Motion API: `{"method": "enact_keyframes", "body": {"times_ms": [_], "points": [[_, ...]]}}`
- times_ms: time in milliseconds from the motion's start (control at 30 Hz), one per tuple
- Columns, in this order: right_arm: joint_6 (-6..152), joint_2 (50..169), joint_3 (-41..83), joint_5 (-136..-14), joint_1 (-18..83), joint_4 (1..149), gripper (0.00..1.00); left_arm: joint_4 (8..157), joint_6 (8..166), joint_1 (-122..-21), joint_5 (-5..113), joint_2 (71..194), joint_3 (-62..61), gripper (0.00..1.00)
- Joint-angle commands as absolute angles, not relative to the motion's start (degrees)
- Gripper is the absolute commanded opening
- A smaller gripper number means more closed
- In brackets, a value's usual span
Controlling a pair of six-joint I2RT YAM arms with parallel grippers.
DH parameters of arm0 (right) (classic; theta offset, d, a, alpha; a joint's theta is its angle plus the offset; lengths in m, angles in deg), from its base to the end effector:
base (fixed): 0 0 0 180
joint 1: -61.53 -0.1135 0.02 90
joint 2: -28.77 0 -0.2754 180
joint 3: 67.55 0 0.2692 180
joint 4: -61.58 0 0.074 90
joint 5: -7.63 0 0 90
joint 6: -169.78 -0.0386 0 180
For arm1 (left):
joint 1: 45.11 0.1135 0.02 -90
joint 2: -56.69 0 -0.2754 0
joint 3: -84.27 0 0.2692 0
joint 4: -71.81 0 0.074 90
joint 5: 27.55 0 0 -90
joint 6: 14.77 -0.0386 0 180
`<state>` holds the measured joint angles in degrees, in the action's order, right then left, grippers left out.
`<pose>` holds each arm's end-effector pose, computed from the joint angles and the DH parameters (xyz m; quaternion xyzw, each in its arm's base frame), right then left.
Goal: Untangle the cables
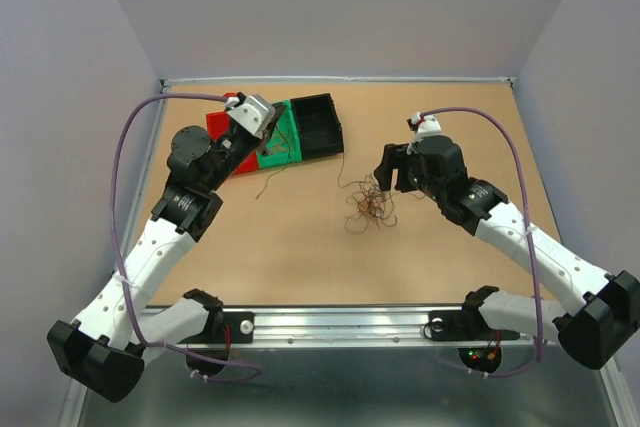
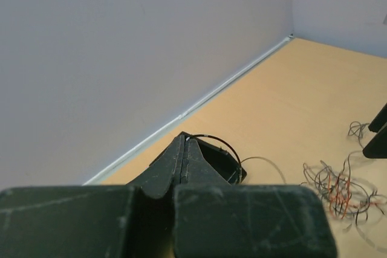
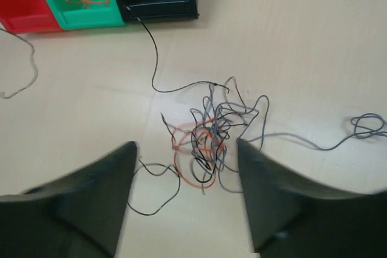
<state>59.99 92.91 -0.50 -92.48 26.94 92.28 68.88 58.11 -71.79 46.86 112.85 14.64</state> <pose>0.2243 0.1465 0.3228 -0.0647 0.8517 0.1680 0.4922 0.2054 -0.1148 0.4363 0.3221 0.5102 -0.1471 0.7838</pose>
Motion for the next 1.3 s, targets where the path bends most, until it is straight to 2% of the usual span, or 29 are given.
{"method": "enact_keyframes", "body": {"times_ms": [0, 33, 67, 167, 433, 533, 667, 833, 1267], "points": [[64.2, 90.1, 2.1, -91.9, 26.6, 89.6, 0.81, 64.3, 59.1, -72.3, 43.2, 110.1, 14.6, 0.0], [64.8, 89.7, 1.4, -90.1, 26.3, 88.3, 0.85, 65.3, 59.1, -72.3, 42.6, 110.1, 14.4, 0.0], [65.4, 89.3, 0.4, -87.5, 26.3, 86.2, 0.93, 65.9, 59.2, -72.3, 41.6, 110.1, 13.9, 0.0], [66.9, 88.7, -0.3, -83.5, 25.5, 83.7, 0.98, 67.5, 59.3, -72.2, 41.5, 109.9, 13.6, 0.0], [66.4, 88.4, -3.7, -80.2, 24.3, 77.2, 0.98, 67.7, 62.0, -71.3, 51.0, 107.9, 13.3, 0.0], [66.2, 87.8, -4.5, -80.0, 24.3, 75.5, 0.98, 66.8, 63.6, -69.6, 61.2, 106.2, 12.6, 0.0], [66.0, 87.5, -4.7, -80.9, 24.3, 75.1, 0.98, 64.2, 64.2, -65.9, 67.8, 102.8, 12.0, 0.0], [66.0, 87.5, -5.2, -81.5, 24.3, 74.9, 0.98, 65.3, 62.3, -65.2, 72.3, 102.5, 4.7, 0.0], [66.2, 87.4, -5.6, -82.1, 24.3, 75.0, 0.98, 70.3, 56.3, -63.7, 79.1, 119.0, -17.1, 0.0]]}}
